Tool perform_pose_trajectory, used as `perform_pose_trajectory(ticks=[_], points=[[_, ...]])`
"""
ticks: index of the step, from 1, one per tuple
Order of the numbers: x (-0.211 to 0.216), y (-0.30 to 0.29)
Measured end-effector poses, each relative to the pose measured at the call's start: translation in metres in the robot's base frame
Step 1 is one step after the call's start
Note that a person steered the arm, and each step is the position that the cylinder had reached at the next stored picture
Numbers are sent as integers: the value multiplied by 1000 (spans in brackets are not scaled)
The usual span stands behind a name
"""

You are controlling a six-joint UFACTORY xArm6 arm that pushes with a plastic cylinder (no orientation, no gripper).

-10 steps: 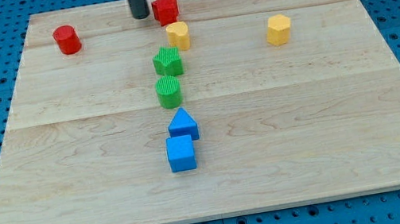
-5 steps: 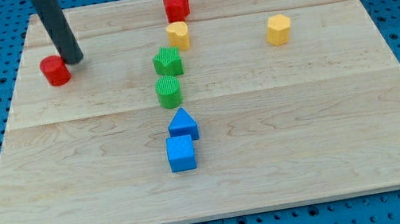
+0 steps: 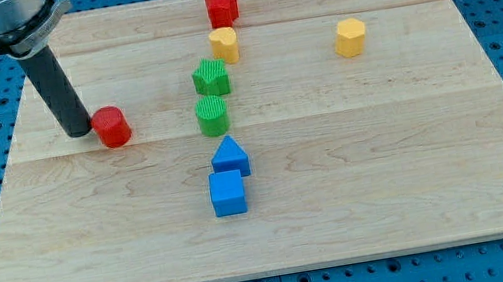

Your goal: Push the red circle to the left of the blue blocks

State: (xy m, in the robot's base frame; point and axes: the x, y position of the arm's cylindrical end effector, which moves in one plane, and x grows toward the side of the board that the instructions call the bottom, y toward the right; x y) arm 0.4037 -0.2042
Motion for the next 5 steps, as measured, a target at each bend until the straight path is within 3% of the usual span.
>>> perform_pose_trajectory(ticks=[1, 3, 4, 5], points=[[-20, 11], [90, 80], [75, 73], [65, 109]])
